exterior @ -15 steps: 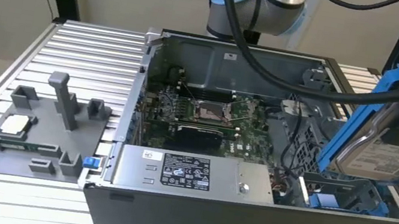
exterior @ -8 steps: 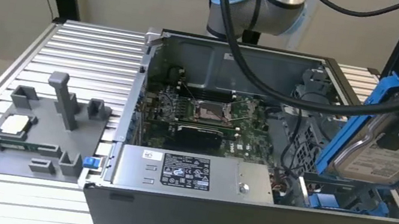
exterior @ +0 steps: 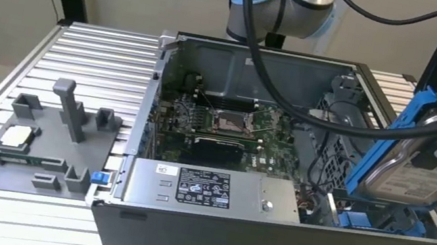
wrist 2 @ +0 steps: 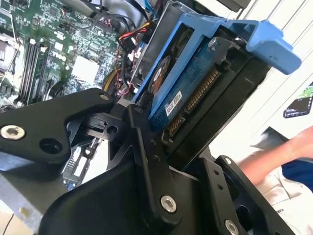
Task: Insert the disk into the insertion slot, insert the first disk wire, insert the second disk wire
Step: 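Insert the disk into the insertion slot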
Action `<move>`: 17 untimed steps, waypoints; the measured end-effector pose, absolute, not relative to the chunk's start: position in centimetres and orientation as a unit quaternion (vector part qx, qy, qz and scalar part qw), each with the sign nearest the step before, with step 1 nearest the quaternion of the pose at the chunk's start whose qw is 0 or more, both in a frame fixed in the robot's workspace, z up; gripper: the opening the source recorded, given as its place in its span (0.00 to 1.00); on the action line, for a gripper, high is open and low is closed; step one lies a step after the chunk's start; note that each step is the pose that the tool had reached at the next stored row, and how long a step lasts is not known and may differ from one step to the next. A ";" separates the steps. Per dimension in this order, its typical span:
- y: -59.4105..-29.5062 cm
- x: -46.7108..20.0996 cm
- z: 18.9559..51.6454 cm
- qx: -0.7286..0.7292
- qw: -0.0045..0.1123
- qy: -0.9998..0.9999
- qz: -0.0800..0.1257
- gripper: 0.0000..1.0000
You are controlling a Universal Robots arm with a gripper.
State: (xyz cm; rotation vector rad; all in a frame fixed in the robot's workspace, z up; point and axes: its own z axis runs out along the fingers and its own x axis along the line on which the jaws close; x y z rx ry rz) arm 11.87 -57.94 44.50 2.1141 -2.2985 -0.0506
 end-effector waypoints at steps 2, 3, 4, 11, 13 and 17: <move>-57.9 11.9 44.3 0.677 0.009 -0.736 -0.016 0.00; -57.9 11.9 44.1 0.677 0.009 -0.736 -0.016 0.00; -57.9 11.9 44.0 0.677 0.009 -0.736 -0.016 0.00; -57.9 11.9 42.8 0.677 0.009 -0.736 -0.016 0.00; -57.9 12.0 42.4 0.677 0.009 -0.736 -0.016 0.00; -57.9 12.1 41.8 0.677 0.009 -0.736 -0.016 0.00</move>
